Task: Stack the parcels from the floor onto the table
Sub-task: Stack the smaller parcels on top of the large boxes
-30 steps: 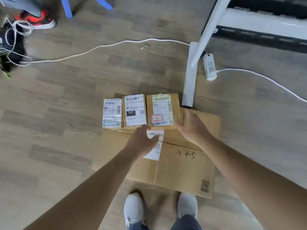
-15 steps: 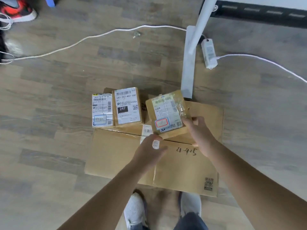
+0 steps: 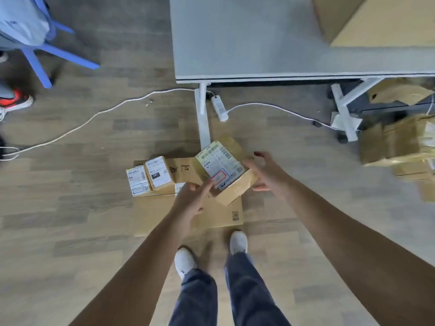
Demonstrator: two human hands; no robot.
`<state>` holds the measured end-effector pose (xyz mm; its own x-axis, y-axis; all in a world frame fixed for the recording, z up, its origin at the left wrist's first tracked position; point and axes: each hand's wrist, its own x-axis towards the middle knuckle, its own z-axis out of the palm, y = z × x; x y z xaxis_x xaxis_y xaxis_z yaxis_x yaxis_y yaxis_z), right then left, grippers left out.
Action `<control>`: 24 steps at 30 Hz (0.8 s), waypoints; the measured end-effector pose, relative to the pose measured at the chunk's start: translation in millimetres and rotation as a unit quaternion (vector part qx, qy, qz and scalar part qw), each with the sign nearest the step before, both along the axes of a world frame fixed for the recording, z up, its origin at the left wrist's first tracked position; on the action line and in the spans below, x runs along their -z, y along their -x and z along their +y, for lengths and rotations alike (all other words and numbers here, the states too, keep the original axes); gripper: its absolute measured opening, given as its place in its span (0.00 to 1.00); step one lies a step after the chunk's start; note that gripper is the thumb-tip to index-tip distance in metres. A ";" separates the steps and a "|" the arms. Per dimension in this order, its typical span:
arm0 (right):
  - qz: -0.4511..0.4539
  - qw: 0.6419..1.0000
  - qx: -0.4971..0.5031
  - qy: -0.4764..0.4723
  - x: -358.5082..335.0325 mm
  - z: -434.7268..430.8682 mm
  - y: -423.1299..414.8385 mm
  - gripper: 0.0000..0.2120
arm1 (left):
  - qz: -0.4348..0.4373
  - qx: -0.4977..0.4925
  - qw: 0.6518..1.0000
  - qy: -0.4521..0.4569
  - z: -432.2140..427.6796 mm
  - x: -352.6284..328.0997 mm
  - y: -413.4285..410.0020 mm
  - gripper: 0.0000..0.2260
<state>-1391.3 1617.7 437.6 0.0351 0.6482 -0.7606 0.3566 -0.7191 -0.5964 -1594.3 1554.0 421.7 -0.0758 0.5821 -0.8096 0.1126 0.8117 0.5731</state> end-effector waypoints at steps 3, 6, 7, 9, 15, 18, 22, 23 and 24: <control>0.015 0.999 0.026 -0.022 -72.6 -12.5 -26.0 0.30 | -0.045 -0.006 0.999 -0.023 5.1 -56.0 -13.5 0.27; 0.037 0.997 0.043 -0.049 -137.6 -28.4 -55.8 0.30 | -0.097 0.001 0.994 -0.051 7.9 -111.3 -45.3 0.22; 0.042 0.996 0.050 -0.061 -156.1 -33.1 -66.5 0.31 | -0.104 0.005 0.993 -0.060 7.2 -126.9 -57.8 0.22; 0.054 0.992 0.064 -0.090 -187.4 -40.0 -91.4 0.32 | -0.117 0.015 0.990 -0.078 6.3 -154.4 -83.6 0.25; 0.041 0.990 0.027 -0.132 -247.1 -65.2 -187.9 0.35 | -0.163 0.040 0.979 -0.117 -0.3 -218.3 -172.4 0.17; 0.031 0.990 0.004 -0.138 -265.6 -74.1 -249.7 0.19 | -0.153 0.038 0.975 -0.156 -6.1 -245.9 -226.8 0.18; 0.012 0.986 0.000 -0.166 -284.7 -83.6 -331.3 0.26 | -0.127 0.033 0.975 -0.181 -20.4 -279.2 -306.1 0.24; 0.008 0.985 -0.002 -0.173 -289.9 -84.9 -348.4 0.24 | -0.125 0.033 0.974 -0.184 -24.5 -284.7 -325.0 0.27; 0.008 0.984 -0.004 -0.179 -296.3 -86.7 -366.9 0.23 | -0.124 0.035 0.974 -0.188 -28.3 -291.0 -345.2 0.29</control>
